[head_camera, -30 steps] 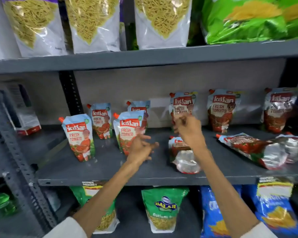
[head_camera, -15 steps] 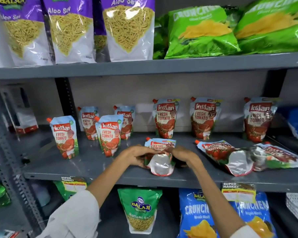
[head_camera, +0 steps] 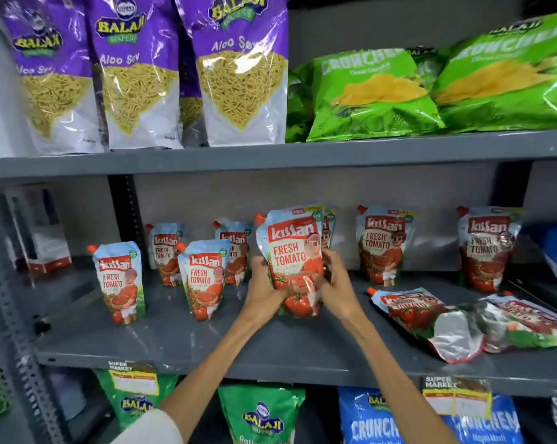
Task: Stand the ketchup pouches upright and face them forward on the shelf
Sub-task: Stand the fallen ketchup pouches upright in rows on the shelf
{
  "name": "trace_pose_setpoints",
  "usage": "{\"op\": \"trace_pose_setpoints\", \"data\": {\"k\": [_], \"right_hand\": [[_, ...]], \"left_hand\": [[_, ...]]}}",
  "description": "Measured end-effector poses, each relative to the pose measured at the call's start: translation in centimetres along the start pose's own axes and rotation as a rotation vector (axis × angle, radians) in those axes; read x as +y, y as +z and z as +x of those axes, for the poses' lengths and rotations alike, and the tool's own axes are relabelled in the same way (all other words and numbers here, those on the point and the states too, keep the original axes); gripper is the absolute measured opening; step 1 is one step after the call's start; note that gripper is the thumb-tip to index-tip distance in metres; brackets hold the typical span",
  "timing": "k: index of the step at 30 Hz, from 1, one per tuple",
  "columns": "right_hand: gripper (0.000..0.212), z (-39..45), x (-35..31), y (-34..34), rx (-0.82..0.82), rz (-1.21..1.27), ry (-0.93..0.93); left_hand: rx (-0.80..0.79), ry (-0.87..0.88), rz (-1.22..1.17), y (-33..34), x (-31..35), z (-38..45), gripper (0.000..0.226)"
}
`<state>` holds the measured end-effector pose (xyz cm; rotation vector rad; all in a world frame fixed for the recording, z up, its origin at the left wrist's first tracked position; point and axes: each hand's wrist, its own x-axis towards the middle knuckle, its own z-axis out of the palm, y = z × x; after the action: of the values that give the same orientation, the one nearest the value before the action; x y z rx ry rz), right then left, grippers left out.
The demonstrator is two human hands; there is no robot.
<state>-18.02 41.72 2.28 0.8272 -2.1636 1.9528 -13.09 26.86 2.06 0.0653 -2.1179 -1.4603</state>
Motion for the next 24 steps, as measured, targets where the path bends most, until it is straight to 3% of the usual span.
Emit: {"op": "trace_pose_setpoints", "data": {"k": [3,6,9,14,16,20,24], "right_hand": [[0.057,-0.2,1.9,0.9,-0.084,-0.084,0.009],[0.051,-0.4,4.3,1.0,-0.070,-0.123,0.008],[0.050,0.2,4.8,0.7,-0.064,-0.105,0.019],[0.043,0.3,3.9,-1.6,-0.155,-0.242,0.071],[0.030,0.8,2.8,-4.0,-0.070,-0.349,0.035],[0.016,2.9,0.9,-12.0,0.142,-0.652,0.121],[0.048,5.4,2.7,-20.8,-0.008,-1.025,0.426]], "left_hand": [[-0.038,0.020,0.079,0.1,-2.2,0.4,0.072],[-0.092,-0.013,-0.007,0.5,-4.9,0.7,0.068],[-0.048,-0.020,-0.057,1.0,-5.3,0.6,0.066],[0.389,0.047,0.021,3.6,-4.1,-2.7,0.063],[0.425,0.016,-0.043,5.2,-2.7,-3.8,0.056],[0.253,-0.286,-0.256,9.7,0.2,-4.4,0.048],[-0.148,-0.712,-0.534,13.9,3.1,-3.3,0.052]]}}
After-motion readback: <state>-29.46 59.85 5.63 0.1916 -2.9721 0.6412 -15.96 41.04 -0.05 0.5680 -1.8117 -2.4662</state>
